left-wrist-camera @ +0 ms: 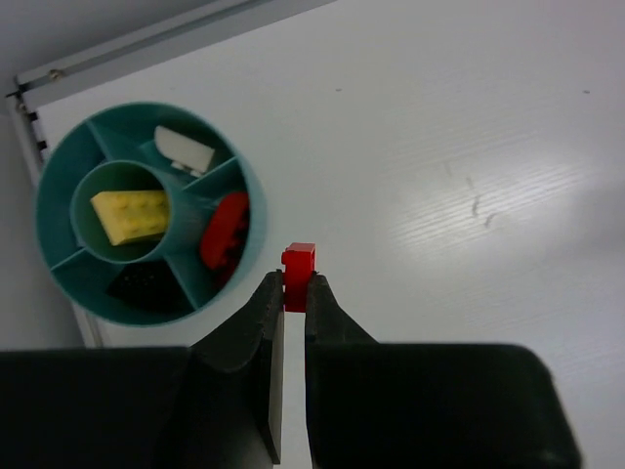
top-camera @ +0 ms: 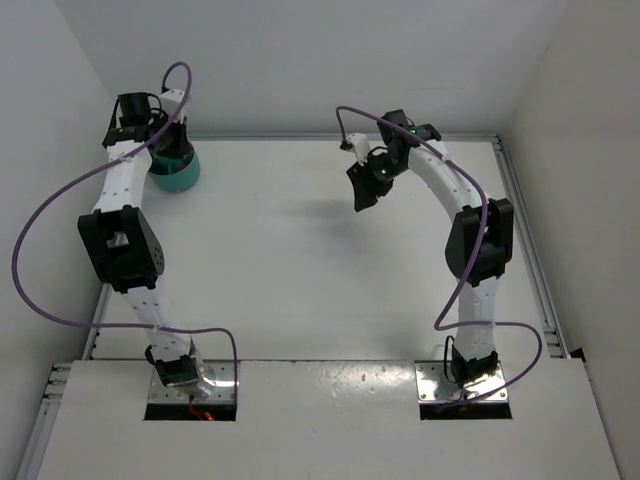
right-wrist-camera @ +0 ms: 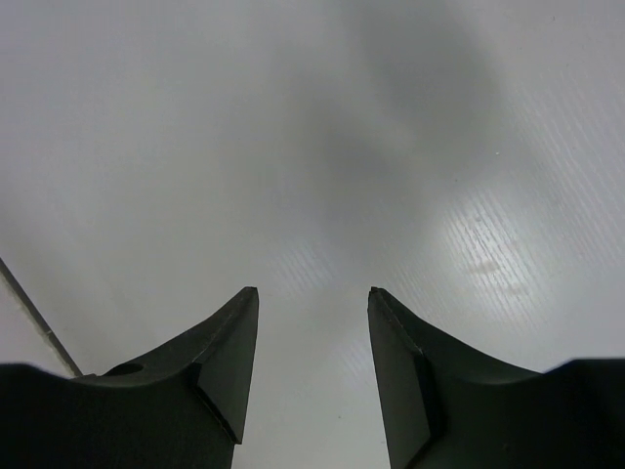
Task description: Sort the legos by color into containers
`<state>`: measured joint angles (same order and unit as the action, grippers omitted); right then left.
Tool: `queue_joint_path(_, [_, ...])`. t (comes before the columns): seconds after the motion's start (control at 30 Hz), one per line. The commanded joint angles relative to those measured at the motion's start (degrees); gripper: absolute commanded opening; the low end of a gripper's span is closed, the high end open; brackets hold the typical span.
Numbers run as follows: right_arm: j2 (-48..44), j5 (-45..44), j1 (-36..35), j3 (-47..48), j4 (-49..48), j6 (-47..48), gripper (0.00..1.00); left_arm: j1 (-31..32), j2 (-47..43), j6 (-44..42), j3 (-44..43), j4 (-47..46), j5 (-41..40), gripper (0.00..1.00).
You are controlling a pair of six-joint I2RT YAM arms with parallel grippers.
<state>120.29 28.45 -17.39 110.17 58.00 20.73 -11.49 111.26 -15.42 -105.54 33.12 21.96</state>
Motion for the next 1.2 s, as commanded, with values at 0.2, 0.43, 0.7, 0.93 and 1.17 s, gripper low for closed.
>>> queue_joint_path(0.2, [-1.5,-0.6,-0.9,0.0,-1.7,-0.2,0.49,-1.6,11.5,-2.4,-19.3,10.6,-3.4,0.01])
queue_joint_path(0.43, [-0.9,-0.6,-0.9,0.0,-1.7,-0.2,0.49,-2.1,12.4,-0.8,-18.6,8.3,-5.7,0.01])
queue_joint_path(0.7, [0.1,-0.6,-0.9,0.5,-1.7,-0.2,0.49,-2.1,14.8,-0.3,-19.1,8.3,-10.1,0.01])
queue_joint_path(0.93, [0.6,-0.6,-0.9,1.5,-1.7,-0.2,0.49,-2.1,16.4,0.2,-20.1,7.7,-11.9,0.05])
queue_joint_path(1.17, [1.2,-1.2,-0.9,1.5,-1.7,-0.2,0.51,-2.1,18.2,0.7,-21.2,7.2,-14.5,0.06])
